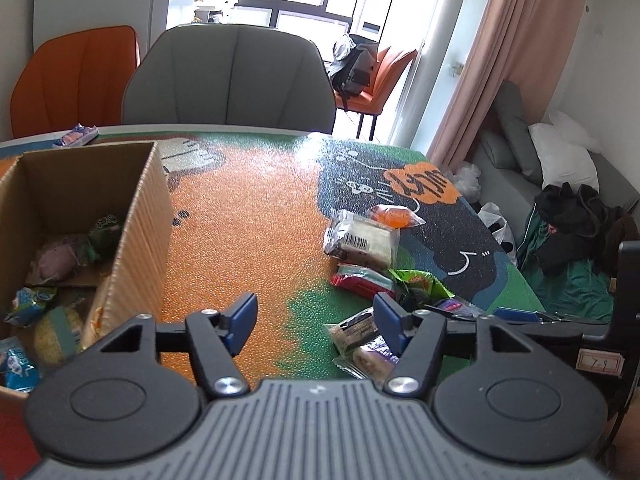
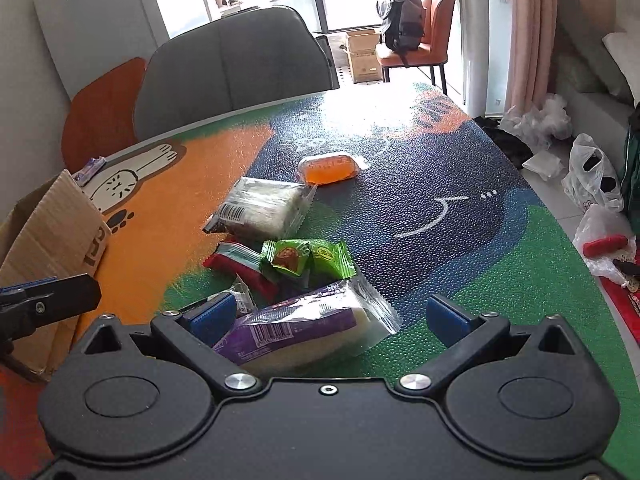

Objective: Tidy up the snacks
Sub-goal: 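Move both open grippers back to the snacks on the table, then grasp small clear-wrapped bar with left gripper while right grasps purple-wrapped bread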

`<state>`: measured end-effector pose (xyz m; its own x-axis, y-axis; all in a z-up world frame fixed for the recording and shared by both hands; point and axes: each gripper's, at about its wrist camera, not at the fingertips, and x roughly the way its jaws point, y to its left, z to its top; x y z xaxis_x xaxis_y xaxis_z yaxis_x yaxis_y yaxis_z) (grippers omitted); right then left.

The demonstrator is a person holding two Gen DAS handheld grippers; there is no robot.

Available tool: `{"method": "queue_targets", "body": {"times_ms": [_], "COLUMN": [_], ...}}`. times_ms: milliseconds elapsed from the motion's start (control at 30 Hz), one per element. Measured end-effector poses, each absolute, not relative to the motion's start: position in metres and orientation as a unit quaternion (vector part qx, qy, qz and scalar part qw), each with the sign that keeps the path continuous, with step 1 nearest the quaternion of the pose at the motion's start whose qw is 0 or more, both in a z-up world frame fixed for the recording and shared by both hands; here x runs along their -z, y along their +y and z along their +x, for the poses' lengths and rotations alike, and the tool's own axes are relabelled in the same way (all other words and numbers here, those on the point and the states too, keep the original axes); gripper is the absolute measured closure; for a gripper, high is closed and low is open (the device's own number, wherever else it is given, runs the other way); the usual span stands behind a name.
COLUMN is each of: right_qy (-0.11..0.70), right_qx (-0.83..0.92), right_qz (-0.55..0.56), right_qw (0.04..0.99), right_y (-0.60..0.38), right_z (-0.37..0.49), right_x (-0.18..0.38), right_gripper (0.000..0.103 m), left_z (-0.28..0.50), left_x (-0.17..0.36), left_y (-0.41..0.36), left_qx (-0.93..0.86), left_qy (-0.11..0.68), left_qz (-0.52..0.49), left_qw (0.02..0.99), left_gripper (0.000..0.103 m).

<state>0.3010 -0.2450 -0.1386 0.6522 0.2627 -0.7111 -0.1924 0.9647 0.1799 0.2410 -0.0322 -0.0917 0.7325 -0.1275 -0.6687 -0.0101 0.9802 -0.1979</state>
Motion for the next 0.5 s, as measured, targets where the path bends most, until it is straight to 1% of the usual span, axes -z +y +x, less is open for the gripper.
{"method": "queue_targets", "body": {"times_ms": [233, 500], "right_qy": [0.401, 0.4], "right_qx": [-0.127, -0.103], "right_qz": [0.03, 0.018], "right_qw": [0.907, 0.91], "right_y": [-0.258, -0.283], "right_z": [0.296, 0.295], "right_x": [0.141, 0.14], "right_gripper": [0.0, 0.0], "left_z": [0.256, 0.272], "left_x": [0.108, 0.127], "left_y": [-0.041, -0.068], "left_qx": [0.04, 0.069], "left_qy": [0.381, 0.395], "left_qz": [-0.097, -0.078], "left_qw": [0.919, 0.913], "left_gripper": [0.04, 0.04]}}
